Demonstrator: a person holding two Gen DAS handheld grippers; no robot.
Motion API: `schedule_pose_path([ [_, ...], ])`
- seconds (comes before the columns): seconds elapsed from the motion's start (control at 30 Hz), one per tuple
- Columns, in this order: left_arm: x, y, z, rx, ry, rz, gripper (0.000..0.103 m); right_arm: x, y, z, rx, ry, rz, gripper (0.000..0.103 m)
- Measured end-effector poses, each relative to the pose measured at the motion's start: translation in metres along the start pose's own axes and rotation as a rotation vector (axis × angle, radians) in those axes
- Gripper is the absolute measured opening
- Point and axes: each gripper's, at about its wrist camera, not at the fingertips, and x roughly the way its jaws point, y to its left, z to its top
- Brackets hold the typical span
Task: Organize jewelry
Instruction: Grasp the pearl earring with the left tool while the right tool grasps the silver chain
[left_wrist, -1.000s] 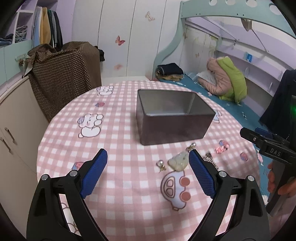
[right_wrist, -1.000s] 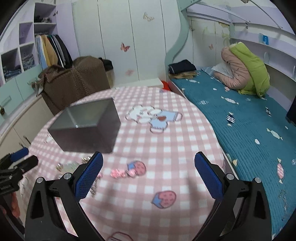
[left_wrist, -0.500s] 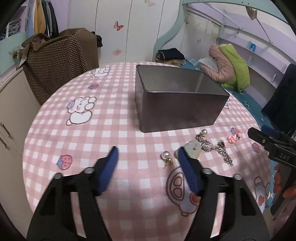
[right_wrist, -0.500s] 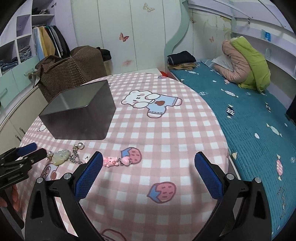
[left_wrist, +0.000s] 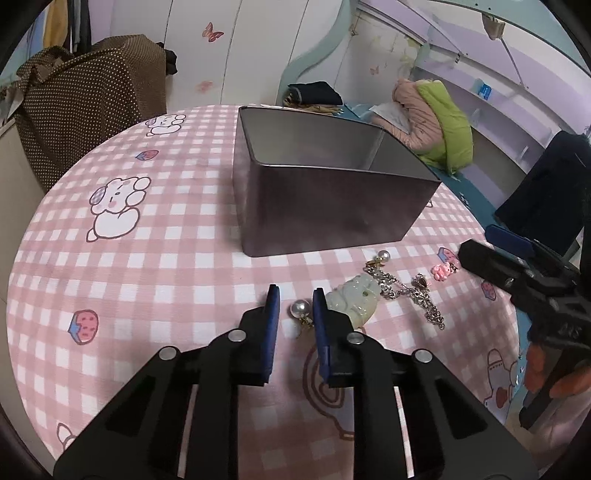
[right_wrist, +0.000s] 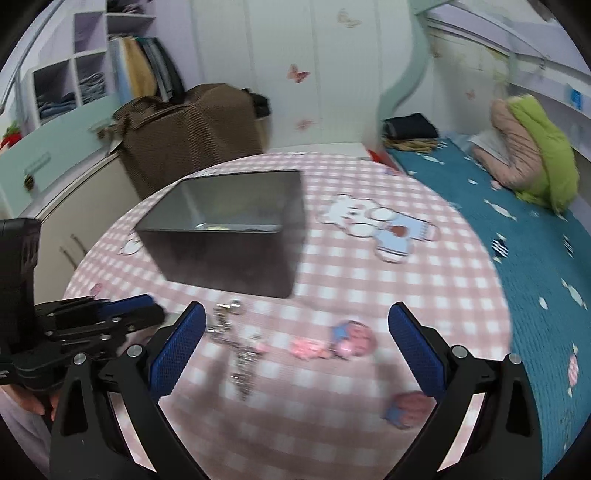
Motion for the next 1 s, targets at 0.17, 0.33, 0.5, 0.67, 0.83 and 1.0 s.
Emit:
schedule_pose_path([
  [0.17,0.000,0.005,0.000,-0.019,0.002,-0.038,0.011,0.020,0.024,0.004,-0.048,0.050,0.043,0.076],
  [0.33,-0.002,0.012,0.001,-0.054,0.000,-0.078,0.011,0.040,0.034,0.007,-0.046,0.114,0.046,0.056],
  [0.5,-0.002,0.015,0.002,-0.063,0.001,-0.096,0.011,0.051,0.039,0.008,-0.043,0.156,0.050,0.033],
  [0.67,-0.003,0.017,0.002,-0.064,-0.001,-0.104,0.011,0.051,0.041,0.008,-0.068,0.173,0.028,0.021],
  [0.83,-0.004,0.016,0.001,-0.061,-0.005,-0.101,0.011,0.051,0.038,0.006,-0.053,0.169,0.035,0.016],
  [1.0,-0.007,0.010,0.001,-0.038,-0.022,-0.072,0.011,0.047,0.036,0.006,-0.050,0.152,0.035,0.003],
])
